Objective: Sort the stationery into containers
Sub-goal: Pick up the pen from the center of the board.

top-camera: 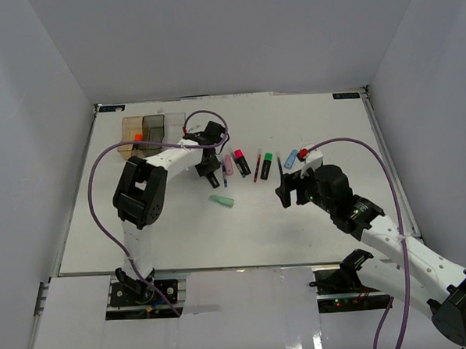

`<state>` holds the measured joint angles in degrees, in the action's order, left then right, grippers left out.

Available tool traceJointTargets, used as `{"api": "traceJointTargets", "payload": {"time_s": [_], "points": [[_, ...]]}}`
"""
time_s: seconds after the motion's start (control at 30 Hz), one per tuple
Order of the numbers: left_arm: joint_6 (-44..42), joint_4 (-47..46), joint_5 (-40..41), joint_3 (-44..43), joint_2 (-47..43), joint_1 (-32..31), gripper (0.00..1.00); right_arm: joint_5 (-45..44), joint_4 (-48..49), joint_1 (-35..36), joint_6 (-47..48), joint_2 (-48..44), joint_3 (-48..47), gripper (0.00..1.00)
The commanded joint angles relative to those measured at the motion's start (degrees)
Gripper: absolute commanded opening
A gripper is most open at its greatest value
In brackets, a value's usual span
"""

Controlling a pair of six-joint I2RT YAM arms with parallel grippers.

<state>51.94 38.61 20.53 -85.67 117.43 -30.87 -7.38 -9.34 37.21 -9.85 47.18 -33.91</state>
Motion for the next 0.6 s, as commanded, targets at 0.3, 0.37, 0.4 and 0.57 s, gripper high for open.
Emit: {"api": "traceJointTargets", "payload": {"time_s": [0.3,0.37,0.4,0.57], "points": [[-29.16,-4.67,9.88,-1.61,-17.84,5.90,0.05,-0.27,1.08,0.05,0.71,-1.30,-0.28,0.90],[-35.05,-7.13,6.47,-1.52,-18.90,9.32,0.02,-0.09,1.17,0.05,0.79,-1.30,-0.28,0.90],[-36.81,-7.84,4.53,-2.04,-19.34,13.26,0.00,-0.09,1.17,0.05,0.88,-1.30,-0.19,0.90],[-50.41,-12.67,-0.58,-4.77,-16.89,22.50,0.00,0.96,1.17,0.05,1.14,-1.03,-0.28,0.90]]}}
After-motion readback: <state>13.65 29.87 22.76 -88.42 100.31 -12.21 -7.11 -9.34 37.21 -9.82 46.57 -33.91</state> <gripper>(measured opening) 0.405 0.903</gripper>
